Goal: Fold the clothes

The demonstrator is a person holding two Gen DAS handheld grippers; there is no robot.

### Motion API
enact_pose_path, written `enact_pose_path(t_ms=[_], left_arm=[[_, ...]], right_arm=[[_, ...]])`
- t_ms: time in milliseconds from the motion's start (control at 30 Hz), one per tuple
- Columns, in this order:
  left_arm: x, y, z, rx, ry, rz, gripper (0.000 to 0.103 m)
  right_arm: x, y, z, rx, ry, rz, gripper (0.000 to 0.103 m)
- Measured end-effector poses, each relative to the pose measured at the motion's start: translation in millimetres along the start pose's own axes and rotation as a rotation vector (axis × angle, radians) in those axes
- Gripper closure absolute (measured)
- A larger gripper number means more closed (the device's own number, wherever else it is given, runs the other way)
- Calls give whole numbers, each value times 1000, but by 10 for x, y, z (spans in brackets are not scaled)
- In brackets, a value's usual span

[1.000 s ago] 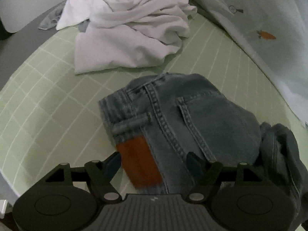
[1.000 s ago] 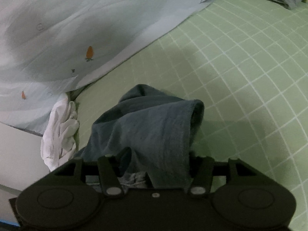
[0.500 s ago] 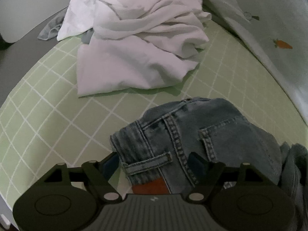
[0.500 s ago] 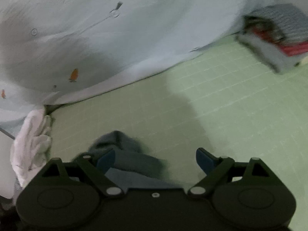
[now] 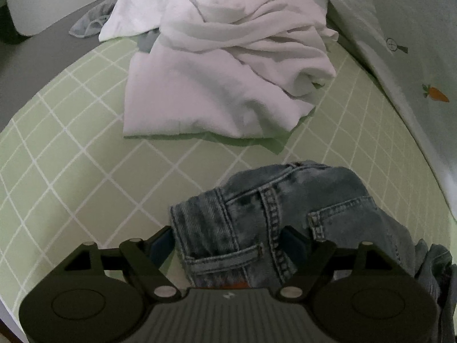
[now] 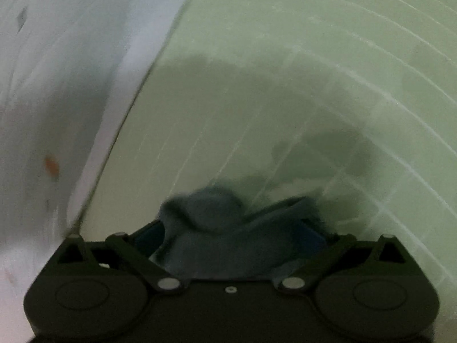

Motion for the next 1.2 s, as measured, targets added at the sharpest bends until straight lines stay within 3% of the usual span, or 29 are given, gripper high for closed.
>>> enact_pose_path(t_ms=[67,167,333,400,433,500,533,567,700,800,900,1067,1200], left_arm=[[26,-13,14,10,-8,-16,21],[53,1,9,12,-14,-18,18],[35,35,-102,-52,6,39,17],[23,15,-126,-52,5,39,19],[26,-9,-121,-59,3,31,24],[34,-59,-110,-73,-1,15,38],[40,-85,-96,-79,-7,0,50],[46,-111,-81,-85,-12,-14,63],[88,-237,-8,-81,-35,-50,75],[145,-371,97,-80,-73,-86,79],[317,-624,313,-114,-164,-191,80],[771,-1260,584,-190,-297,-320,82],[1124,-1693,893,-263,-414,-339,83]], right_arm=[[31,-69,25,-63,-19,-33,3],[-15,-184,-83,-63,49,-69,2],[-101,-212,-211,-28,122,-107,0],[-72,-215,-209,50,142,-132,1],[-75,-216,-197,70,139,-135,4],[-90,-216,-171,100,130,-122,24],[-100,-215,-158,114,127,-104,31],[-102,-234,-144,128,118,-102,46],[-18,-355,-63,239,117,-143,78],[46,-348,35,300,94,-144,84],[222,-177,150,401,50,-112,85],[578,306,473,496,-45,26,85],[788,781,913,615,-129,133,85]])
Point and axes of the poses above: each gripper's, at about its wrist camera, not at the fingertips, and z roughly against the way its jaws point, y to its left, x to its top, the point moved 4 cm from there along -z, roughly the way its jaws point, and after that the axes turned 9 degrees about -z, right-handed, at the moved point
